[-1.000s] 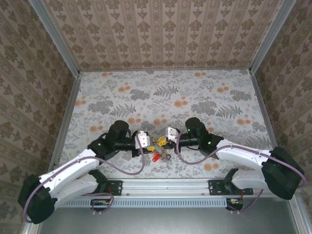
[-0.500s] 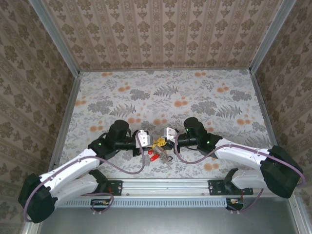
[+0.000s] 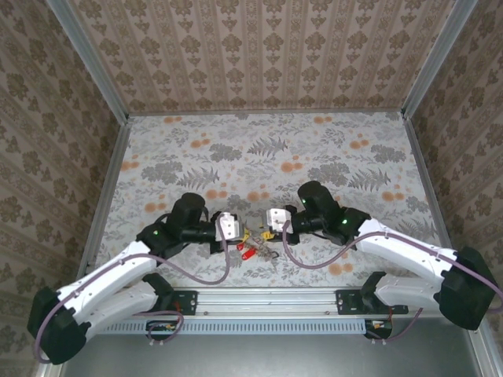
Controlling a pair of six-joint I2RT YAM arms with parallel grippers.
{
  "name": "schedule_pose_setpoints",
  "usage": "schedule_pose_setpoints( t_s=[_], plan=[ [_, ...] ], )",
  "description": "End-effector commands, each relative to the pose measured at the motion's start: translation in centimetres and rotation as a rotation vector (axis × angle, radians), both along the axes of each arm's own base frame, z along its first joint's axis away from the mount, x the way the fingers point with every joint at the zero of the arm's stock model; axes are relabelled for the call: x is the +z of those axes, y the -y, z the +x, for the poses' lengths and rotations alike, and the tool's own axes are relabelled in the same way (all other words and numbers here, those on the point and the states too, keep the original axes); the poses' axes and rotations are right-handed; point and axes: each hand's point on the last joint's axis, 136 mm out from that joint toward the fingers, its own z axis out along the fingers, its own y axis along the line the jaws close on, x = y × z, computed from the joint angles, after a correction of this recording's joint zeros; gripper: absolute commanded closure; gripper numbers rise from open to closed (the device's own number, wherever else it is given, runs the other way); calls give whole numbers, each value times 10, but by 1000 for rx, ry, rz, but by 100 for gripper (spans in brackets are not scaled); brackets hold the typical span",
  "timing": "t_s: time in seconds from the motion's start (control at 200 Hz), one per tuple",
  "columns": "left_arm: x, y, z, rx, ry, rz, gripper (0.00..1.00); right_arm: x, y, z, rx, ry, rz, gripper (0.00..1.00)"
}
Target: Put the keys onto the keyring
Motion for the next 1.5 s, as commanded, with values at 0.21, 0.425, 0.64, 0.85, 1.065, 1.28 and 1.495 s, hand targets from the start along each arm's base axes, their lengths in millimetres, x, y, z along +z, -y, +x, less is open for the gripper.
schedule_pose_setpoints(
  t_s=[0.21,0.425,0.64,0.85,1.065,1.28,1.495],
  plan=[
    [36,0,-30,-203,77,-134,100,15,1,-2,70,163,25,59],
    [42,3,-34,-240,65,-158,100,22,-13,-27,230,169,108,61],
    [53,5,-40,-284,78,-208,100,13,-16,-40,273,173,58,62],
    [56,6,-45,-320,73,-226,100,10,-21,-35,245,210,42,72],
    [58,7,-47,-335,74,-234,100,15,-25,-32,227,239,70,83],
    [58,8,-48,-338,81,-234,100,20,-28,-34,217,121,96,98],
    [61,6,-49,-338,102,-227,100,16,-32,-37,205,-46,97,100]
  ],
)
